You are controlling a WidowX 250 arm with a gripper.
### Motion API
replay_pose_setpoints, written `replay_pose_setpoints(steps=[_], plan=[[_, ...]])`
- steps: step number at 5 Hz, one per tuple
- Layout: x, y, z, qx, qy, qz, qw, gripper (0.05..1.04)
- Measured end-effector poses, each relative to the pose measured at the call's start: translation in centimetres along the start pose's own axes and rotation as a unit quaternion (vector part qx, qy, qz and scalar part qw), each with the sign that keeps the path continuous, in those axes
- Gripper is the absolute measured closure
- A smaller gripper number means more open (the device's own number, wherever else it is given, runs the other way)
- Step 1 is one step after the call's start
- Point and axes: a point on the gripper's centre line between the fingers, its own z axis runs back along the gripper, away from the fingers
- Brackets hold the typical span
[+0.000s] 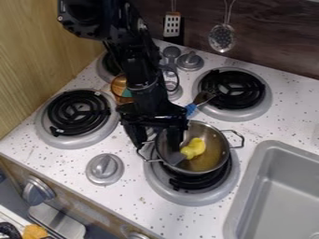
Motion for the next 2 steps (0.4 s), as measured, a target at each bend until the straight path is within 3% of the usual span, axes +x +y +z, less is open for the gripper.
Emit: replay_pose_setpoints(steps=[1,2], plan=[[-0.08,0.0,-0.2,0.0,0.004,0.003,1.0,0.395],[-0.23,-0.2,-0.21,0.004,0.01,0.0,0.9999,0.725]])
